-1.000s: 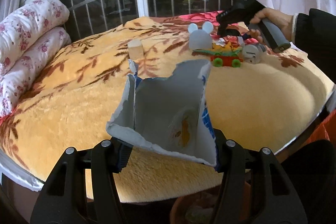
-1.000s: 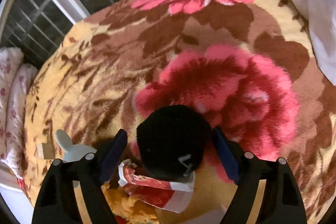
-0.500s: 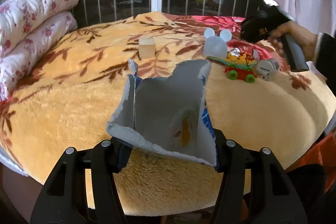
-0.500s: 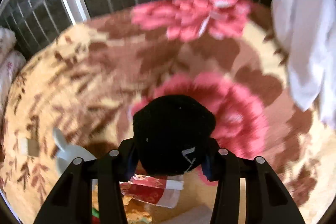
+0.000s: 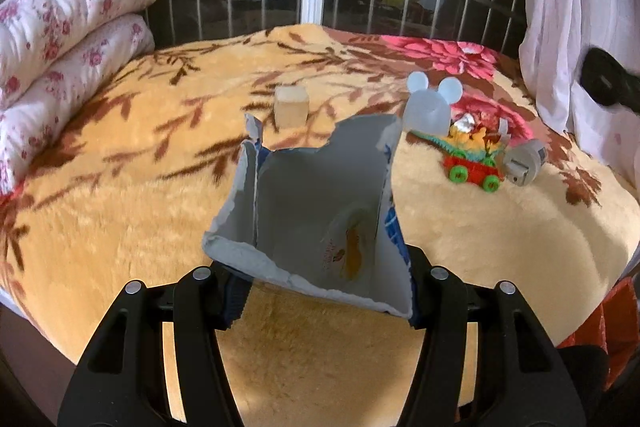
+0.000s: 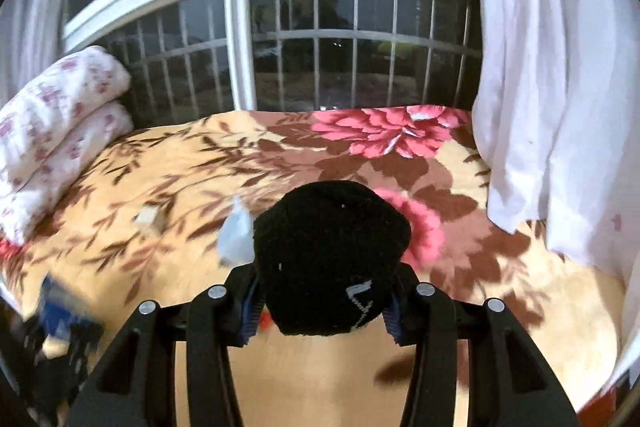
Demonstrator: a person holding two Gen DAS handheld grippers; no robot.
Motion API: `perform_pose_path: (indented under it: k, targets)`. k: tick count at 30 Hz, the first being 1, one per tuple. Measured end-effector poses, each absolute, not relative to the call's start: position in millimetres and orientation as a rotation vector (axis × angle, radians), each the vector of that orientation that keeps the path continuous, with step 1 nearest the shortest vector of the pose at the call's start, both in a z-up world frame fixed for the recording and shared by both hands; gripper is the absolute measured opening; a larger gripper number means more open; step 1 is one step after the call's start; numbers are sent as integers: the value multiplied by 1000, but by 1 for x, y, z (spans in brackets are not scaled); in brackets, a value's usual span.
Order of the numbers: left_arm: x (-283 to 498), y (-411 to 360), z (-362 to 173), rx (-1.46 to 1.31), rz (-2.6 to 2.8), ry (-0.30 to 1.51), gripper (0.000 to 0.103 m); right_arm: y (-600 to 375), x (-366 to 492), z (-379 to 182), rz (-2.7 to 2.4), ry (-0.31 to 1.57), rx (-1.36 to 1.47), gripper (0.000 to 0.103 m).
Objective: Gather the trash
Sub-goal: 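Carry the milk carton and black object down over the orange bin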
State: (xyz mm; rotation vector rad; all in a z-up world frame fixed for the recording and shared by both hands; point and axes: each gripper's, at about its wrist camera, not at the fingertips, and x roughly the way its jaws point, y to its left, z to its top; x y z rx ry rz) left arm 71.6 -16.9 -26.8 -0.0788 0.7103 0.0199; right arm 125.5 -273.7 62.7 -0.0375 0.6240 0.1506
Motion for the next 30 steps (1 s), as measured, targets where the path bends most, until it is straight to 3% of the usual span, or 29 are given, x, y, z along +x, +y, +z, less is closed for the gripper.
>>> perform_pose_path:
  k: [9, 18, 23, 30]
  targets:
    - [68, -24, -20, -61, 37, 718, 57, -270, 23, 38, 212, 607, -12, 48]
    - [-41, -52, -26, 69, -162, 682, 57, -258, -73, -14, 354, 664, -13, 48]
    - [-83, -60, -74, 148, -250, 757, 57, -252, -96, -64, 392, 764, -18, 48]
    - [-70, -51, -158, 118, -215, 982, 57, -231, -86, -151, 414, 950, 29, 48]
